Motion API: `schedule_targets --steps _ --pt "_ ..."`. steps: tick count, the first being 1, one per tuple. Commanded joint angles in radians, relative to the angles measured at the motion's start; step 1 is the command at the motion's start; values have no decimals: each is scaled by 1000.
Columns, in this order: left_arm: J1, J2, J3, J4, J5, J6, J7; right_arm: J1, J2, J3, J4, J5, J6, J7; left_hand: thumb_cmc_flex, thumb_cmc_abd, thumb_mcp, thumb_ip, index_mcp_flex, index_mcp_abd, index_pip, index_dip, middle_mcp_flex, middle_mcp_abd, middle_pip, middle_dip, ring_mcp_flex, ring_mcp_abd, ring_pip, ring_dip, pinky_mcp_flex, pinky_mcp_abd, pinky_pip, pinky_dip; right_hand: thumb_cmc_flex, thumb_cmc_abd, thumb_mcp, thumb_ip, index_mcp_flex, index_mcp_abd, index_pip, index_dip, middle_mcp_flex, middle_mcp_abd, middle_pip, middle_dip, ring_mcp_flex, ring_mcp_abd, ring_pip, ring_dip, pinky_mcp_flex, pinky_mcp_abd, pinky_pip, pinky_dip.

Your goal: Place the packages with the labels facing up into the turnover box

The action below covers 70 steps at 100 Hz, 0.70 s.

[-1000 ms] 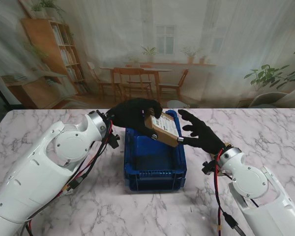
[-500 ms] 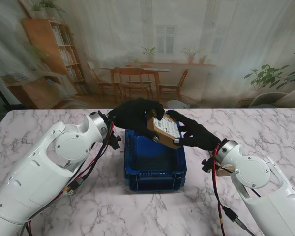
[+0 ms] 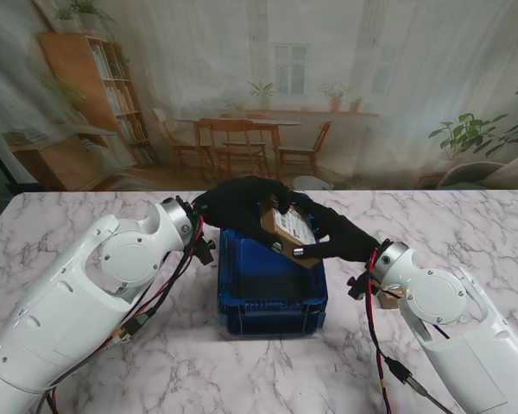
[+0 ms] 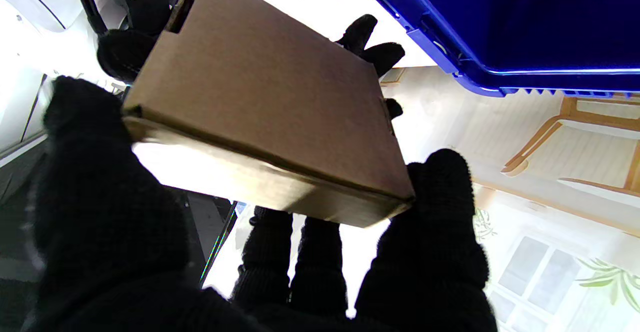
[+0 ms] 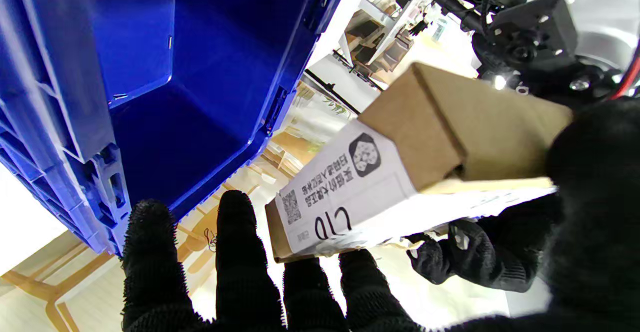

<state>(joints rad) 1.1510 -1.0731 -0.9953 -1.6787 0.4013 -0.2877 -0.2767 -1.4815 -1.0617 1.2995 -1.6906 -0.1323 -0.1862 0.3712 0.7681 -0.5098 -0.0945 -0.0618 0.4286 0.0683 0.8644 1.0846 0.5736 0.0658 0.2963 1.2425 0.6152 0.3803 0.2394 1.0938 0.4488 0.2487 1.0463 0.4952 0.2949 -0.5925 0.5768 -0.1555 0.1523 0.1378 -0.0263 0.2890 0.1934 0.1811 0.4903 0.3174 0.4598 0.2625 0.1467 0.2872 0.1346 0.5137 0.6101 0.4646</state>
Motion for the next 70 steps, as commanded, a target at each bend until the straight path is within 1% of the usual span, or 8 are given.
schedule_targets --steps 1,6,15,40,43,56,64,70 --pt "-4 -4 6 0 -4 4 -13 4 -1 -6 7 2 -7 4 475 136 633 57 23 -15 23 -3 61 6 101 62 126 -220 232 100 16 -209 38 8 36 -1 -25 26 -3 -39 1 21 -13 7 60 39 12 -6 -11 4 -12 -4 -24 4" --pt "-5 -4 7 1 -4 5 -14 7 1 -7 13 10 -17 13 475 136 632 56 23 -15 24 -3 61 6 101 62 126 -221 233 100 17 -210 38 8 34 -2 -24 28 -3 -37 -1 29 -23 17 93 78 6 -1 -12 3 -19 -6 -35 -7" --pt "-6 -4 9 1 -4 8 -14 10 2 -11 18 5 -34 13 475 137 632 56 23 -16 24 -4 62 6 102 62 127 -220 234 100 17 -210 39 9 77 -13 -27 36 -4 -29 -1 45 -8 16 153 146 13 2 -7 4 -20 -11 -51 -25" --pt "-10 -5 17 5 -9 10 -14 13 0 -23 21 -22 -61 -12 476 137 631 56 24 -15 24 -5 62 7 102 62 126 -219 235 99 17 -210 39 11 279 -113 -9 76 -9 -12 16 129 62 -7 322 309 111 12 58 34 22 -14 -37 -65" --pt "-10 -5 18 5 -10 10 -14 13 -1 -23 21 -21 -60 -16 476 137 631 56 24 -16 24 -6 62 8 101 62 126 -219 236 99 16 -210 39 11 299 -134 24 80 -12 -11 13 186 76 -14 338 341 136 9 75 47 27 -10 -18 -90" --pt "-12 -5 23 8 -19 13 -19 13 -10 -31 23 -15 -56 -48 476 142 626 54 23 -16 22 -8 59 8 99 60 122 -220 234 96 16 -211 39 13 351 -174 129 85 -5 -13 59 241 153 -52 428 401 255 -18 152 91 52 2 27 -120" --pt "-13 -4 27 11 -27 14 -28 13 -16 -35 24 -12 -56 -71 483 149 610 49 23 -17 17 -13 55 11 90 54 116 -216 230 92 13 -213 34 16 358 -201 239 75 -10 -16 135 238 194 -73 477 442 328 -54 207 129 74 1 78 -153" --pt "-15 -3 30 14 -30 13 -30 13 -20 -37 25 -15 -57 -90 481 152 600 49 21 -18 11 -19 48 14 84 50 111 -215 228 91 10 -215 30 18 353 -218 310 64 -16 -18 201 206 216 -83 505 465 375 -81 259 162 95 2 128 -176"
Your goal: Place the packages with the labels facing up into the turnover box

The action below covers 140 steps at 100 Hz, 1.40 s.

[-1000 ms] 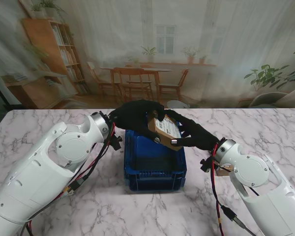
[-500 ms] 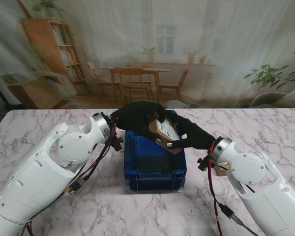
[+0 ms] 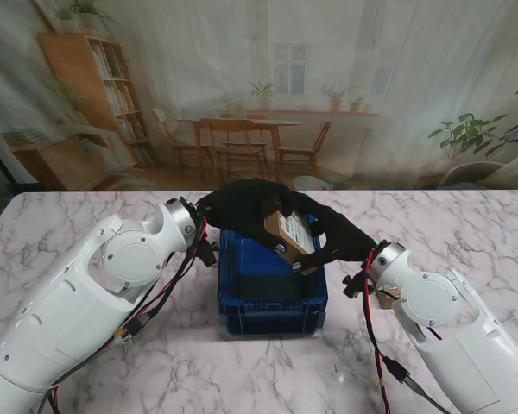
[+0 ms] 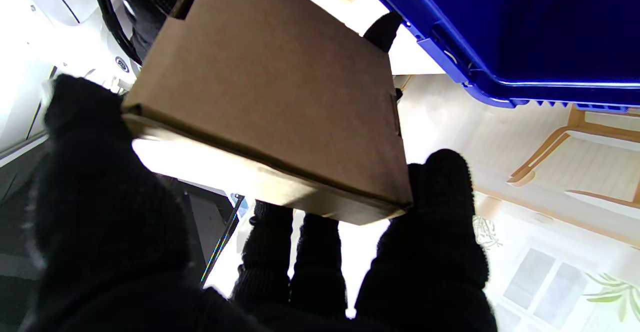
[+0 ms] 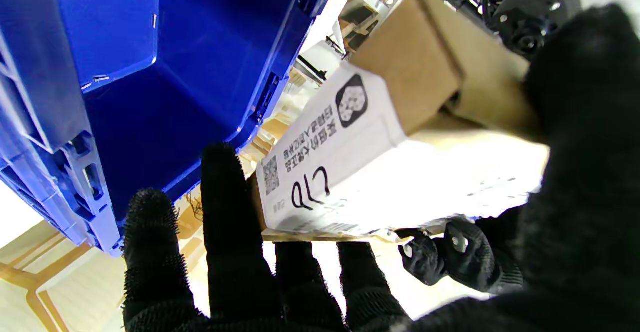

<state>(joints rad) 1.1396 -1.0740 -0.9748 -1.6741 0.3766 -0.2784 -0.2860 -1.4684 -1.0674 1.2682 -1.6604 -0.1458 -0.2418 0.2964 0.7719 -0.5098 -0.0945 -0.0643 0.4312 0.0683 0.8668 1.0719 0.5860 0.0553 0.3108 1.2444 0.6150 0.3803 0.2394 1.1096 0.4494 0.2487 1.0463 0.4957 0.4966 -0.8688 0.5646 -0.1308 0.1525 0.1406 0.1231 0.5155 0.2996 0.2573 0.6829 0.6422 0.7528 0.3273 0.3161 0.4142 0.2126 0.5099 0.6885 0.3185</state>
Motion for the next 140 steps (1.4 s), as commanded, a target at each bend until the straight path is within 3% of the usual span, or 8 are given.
schedule_targets --steps 1,12,15,19,24,48,84,140 --pt "-4 -3 10 9 -6 3 -21 -1 -14 -6 -5 -1 -1 -15 477 154 598 51 18 -18 7 -8 35 26 68 47 110 -215 228 75 8 -216 29 18 151 57 329 39 -18 -21 60 -25 110 -162 321 145 87 -150 99 41 19 5 56 -33" --pt "-5 -1 11 13 -14 2 -29 -5 -18 -4 -9 3 3 -28 502 206 373 115 -14 -28 -125 -130 4 52 10 17 55 -208 243 5 -12 -212 -31 75 166 55 380 39 -28 -26 162 -77 138 -171 358 176 119 -193 225 108 34 0 122 -60" --pt "-5 -1 11 15 -16 1 -31 -6 -19 -3 -10 -2 4 -36 467 224 331 127 -29 -25 -190 -170 -62 65 78 -106 21 -202 253 -145 -26 -206 -55 72 170 55 394 40 -22 -30 192 -90 150 -174 369 183 131 -204 256 120 44 -2 141 -66" --pt "-6 0 10 18 -21 0 -37 -7 -20 -3 -12 -6 6 -42 379 245 267 127 -50 -9 -305 -244 -146 85 123 -411 -18 -183 226 -240 -53 -191 -90 66 174 57 409 41 -17 -34 226 -102 160 -176 376 189 134 -212 292 132 46 -4 158 -72" --pt "-7 2 8 21 -30 0 -47 -11 -21 0 -16 -13 12 -48 311 282 190 120 -69 20 -446 -384 -197 119 46 -574 -59 -169 176 -297 -87 -177 -130 57 178 64 430 44 -6 -38 267 -108 174 -180 383 194 142 -220 322 139 55 -7 179 -77" --pt "-7 -1 2 41 -52 -4 -43 -20 -30 6 -29 -28 38 -87 158 265 94 101 -138 65 -682 -536 -319 168 -220 -912 -188 -82 6 -589 -185 -94 -285 -13 219 69 503 13 70 -63 430 -116 250 -199 418 215 224 -244 382 142 126 -16 268 -95" --pt "3 -13 -23 48 -44 -18 15 -22 -32 5 -34 -38 63 -97 -35 238 78 69 -238 73 -801 -610 -386 166 -301 -1013 -321 -42 -49 -755 -286 -9 -410 -134 254 41 559 -44 99 -86 491 -117 285 -195 438 221 274 -235 393 161 198 -35 310 -97" --pt "94 -22 -197 24 5 -19 113 -31 -38 33 -37 -80 88 -135 -21 345 90 64 -212 90 -795 -620 -324 155 -272 -990 -322 -86 -56 -761 -330 24 -445 -138 269 29 583 -54 134 -127 540 -108 298 -194 447 220 292 -236 407 172 214 -37 324 -99"
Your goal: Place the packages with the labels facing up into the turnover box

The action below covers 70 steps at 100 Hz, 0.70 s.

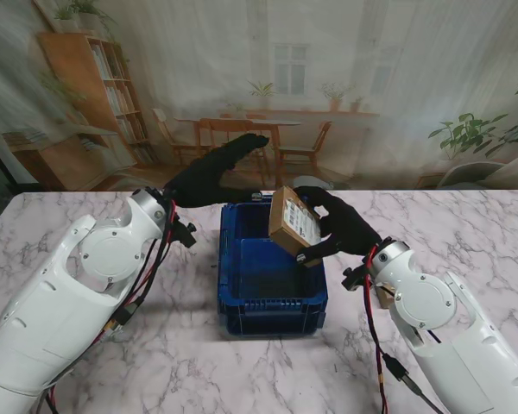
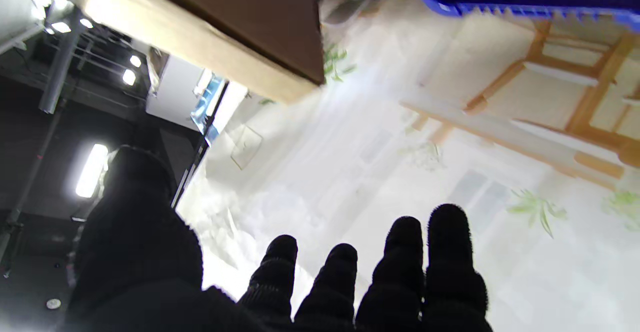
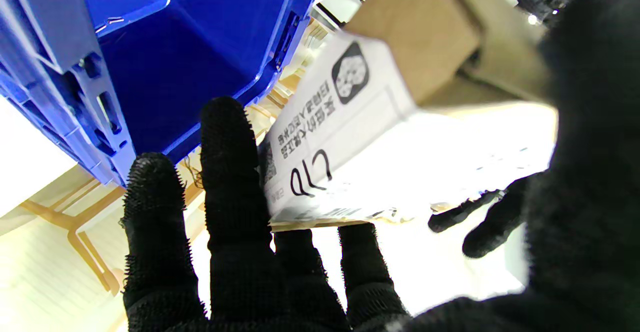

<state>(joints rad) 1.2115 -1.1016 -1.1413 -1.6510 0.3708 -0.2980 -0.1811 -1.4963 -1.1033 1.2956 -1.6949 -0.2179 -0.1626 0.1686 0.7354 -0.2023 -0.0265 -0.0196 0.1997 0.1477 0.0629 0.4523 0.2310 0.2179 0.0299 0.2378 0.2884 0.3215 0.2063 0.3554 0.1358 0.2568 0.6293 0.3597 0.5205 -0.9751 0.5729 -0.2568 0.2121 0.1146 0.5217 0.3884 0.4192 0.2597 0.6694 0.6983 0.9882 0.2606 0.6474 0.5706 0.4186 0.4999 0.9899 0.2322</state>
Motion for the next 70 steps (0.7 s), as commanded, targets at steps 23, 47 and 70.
schedule_targets --steps 23,47,70 --pt "111 8 -158 24 55 2 48 26 0 0 7 -68 0 -19 96 101 5 16 268 -1 128 60 249 -41 77 89 108 -56 -8 33 -10 61 -24 52 249 136 580 69 87 -119 157 23 178 -197 462 162 56 -173 80 16 16 -35 29 -12" --pt "170 -5 -223 64 31 19 108 100 6 -40 37 -107 7 8 124 145 5 16 339 -1 167 94 322 -59 109 123 157 -65 0 63 -20 76 -25 89 251 138 587 68 98 -134 172 27 170 -192 462 158 52 -173 82 15 57 -69 78 6" --pt "214 -25 -233 109 38 20 208 182 16 -86 82 -181 -20 35 135 152 2 15 352 10 167 102 336 -49 111 133 161 -55 -2 79 -27 86 -31 110 248 146 586 69 114 -146 184 30 160 -188 461 156 44 -174 81 12 61 -72 88 10"
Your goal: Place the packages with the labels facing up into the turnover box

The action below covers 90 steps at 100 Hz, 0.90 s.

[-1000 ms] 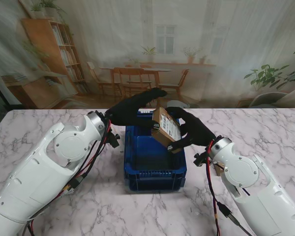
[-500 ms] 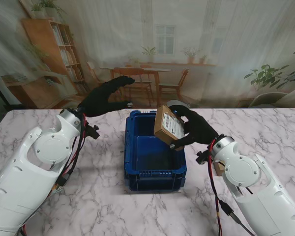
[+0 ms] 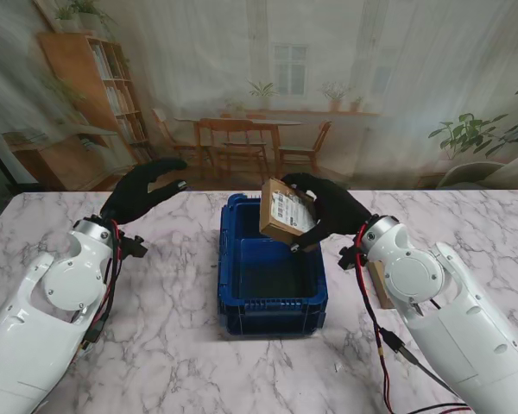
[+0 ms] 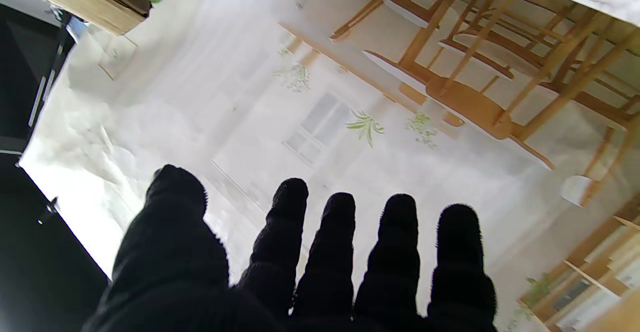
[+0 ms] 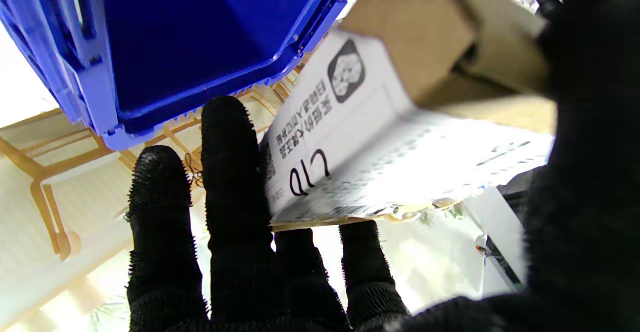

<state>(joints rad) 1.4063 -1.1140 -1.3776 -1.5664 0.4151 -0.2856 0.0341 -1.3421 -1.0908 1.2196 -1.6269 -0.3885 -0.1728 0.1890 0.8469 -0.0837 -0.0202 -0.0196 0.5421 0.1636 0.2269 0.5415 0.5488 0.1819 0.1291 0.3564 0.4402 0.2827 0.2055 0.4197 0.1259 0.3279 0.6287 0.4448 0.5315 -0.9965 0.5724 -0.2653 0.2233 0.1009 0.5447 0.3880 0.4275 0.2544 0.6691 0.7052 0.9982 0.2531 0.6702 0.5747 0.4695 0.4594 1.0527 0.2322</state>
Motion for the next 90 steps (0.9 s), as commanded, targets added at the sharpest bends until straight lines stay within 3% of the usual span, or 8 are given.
schedule_targets --steps 1,29,72,90 --pt "20 -13 4 27 -6 8 -4 31 4 -13 17 -14 -11 17 23 35 -5 15 9 -6 3 13 17 -14 11 15 9 -17 -2 15 -17 15 -31 26 237 168 586 77 103 -133 161 30 151 -183 461 149 34 -166 58 8 10 -32 25 10" --pt "74 -24 13 29 22 26 61 123 11 -85 87 -91 -35 34 27 38 -7 15 15 -1 -1 17 24 -9 9 22 9 -13 -4 26 -21 17 -39 41 237 178 581 77 112 -146 177 37 146 -182 464 147 29 -169 57 3 11 -39 27 11" --pt "137 -35 26 11 22 41 119 257 -5 -214 223 -156 22 -10 32 44 -7 15 18 6 -6 20 24 -5 6 27 0 0 -7 33 -27 16 -52 58 226 199 562 79 129 -151 203 59 132 -171 458 141 16 -166 48 -6 -1 -37 20 9" --pt "134 -34 46 40 77 47 149 327 -17 -290 308 -168 30 -36 31 46 -8 14 17 5 -8 20 23 -6 5 28 0 -7 -8 34 -28 16 -57 63 228 203 562 82 135 -168 253 105 124 -170 455 133 7 -166 34 -16 -3 -45 14 7"
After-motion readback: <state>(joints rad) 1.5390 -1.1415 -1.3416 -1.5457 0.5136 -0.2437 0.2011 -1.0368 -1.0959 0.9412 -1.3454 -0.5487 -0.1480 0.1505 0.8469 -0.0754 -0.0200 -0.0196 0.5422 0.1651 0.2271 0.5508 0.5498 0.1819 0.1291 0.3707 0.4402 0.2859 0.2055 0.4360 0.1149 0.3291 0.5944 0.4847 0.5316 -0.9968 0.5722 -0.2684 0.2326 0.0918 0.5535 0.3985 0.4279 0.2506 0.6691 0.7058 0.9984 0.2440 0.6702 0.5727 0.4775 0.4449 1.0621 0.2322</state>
